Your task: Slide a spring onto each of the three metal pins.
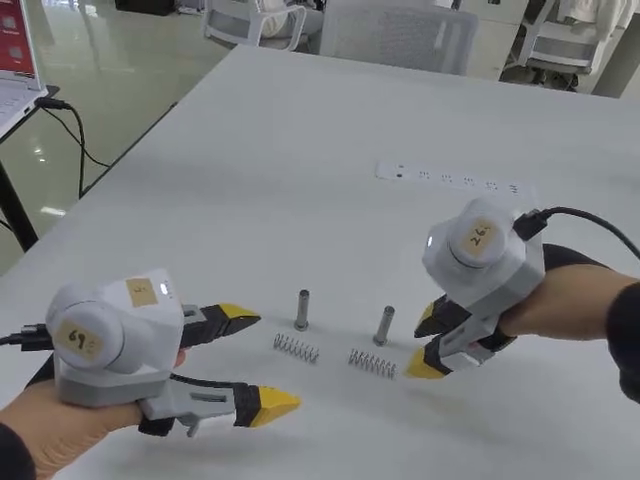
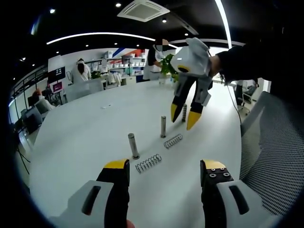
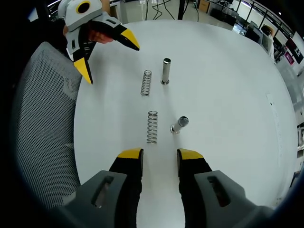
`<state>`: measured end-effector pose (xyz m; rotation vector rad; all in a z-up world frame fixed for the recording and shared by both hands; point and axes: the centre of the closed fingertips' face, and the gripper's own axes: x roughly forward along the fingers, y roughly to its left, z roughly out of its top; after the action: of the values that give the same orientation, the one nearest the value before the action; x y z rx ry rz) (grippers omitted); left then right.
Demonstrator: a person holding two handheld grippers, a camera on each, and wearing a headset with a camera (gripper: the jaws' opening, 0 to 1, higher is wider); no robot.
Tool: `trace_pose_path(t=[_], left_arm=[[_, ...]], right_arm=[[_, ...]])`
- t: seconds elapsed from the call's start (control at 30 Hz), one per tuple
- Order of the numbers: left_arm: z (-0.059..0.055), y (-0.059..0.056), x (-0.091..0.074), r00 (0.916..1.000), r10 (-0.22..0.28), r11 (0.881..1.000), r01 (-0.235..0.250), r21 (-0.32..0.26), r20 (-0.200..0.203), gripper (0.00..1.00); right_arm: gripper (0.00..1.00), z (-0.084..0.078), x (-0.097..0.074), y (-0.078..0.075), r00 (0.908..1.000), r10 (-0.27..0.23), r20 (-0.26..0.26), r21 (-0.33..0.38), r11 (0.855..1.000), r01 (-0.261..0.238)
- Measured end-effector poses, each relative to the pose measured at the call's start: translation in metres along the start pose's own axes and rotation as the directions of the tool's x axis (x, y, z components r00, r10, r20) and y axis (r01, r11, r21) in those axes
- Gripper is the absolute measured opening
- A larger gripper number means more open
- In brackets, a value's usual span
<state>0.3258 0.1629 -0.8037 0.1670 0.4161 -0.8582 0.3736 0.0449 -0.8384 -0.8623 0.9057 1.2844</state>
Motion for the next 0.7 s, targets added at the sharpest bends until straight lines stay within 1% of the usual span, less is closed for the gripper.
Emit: trace_pose_path(t=[0.13,0.3,0.7], left_arm=[[0.000,-0.001,0.000,1.0000,-0.001,1.000,0.001,-0.001,0.002,0.58],[0.001,-0.001,-0.001,1.0000,0.000,1.000,0.000,-0.001,0.005,0.58],[0.001,-0.002,0.000,1.0000,-0.002,1.000,0.002,-0.001,0.004,0.58]], right_arm=[[0.30,0.006,0.006,0.006,0.9999,0.010,0.003,-0.009,1.000,-0.010],[0.28,0.008,0.012,0.009,0.9999,0.013,0.000,-0.011,1.000,-0.013],[0.22,0.006,0.025,0.012,0.9998,0.008,-0.018,-0.001,1.000,-0.008]])
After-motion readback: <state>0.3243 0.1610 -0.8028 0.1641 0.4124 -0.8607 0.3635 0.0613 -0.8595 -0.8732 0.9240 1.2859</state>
